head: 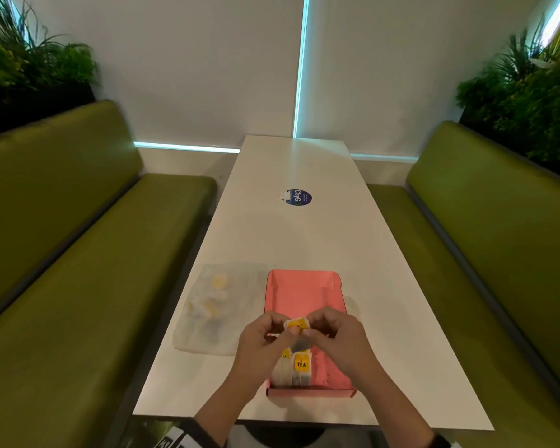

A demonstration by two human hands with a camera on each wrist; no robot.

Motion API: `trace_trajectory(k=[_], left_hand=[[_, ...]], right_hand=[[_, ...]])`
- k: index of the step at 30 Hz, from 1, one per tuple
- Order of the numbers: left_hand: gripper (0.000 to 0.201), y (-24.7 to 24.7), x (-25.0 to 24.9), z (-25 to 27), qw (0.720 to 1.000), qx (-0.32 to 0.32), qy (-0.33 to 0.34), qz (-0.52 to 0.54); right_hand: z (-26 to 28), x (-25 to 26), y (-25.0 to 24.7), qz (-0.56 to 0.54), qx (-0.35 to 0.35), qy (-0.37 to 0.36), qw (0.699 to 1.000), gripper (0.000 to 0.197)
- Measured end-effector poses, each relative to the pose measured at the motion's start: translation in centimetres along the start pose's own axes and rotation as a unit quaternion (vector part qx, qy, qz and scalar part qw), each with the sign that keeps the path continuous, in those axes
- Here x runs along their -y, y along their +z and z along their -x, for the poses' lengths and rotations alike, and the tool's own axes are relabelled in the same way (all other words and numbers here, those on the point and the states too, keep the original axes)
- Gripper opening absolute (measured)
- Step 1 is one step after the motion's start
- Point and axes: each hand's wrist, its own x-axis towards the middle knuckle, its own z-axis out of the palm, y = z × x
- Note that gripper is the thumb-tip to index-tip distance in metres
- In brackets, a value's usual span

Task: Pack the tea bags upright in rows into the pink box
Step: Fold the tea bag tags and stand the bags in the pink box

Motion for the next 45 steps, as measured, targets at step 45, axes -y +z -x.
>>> trace_trajectory(k=[45], left_hand=[[0.038, 0.5, 0.4, 0.6, 0.974, -0.114, 0.173, -0.088]], right_hand=[[-0.3, -0.2, 0.6, 0.183, 0.035, 0.030, 0.982, 0.011]])
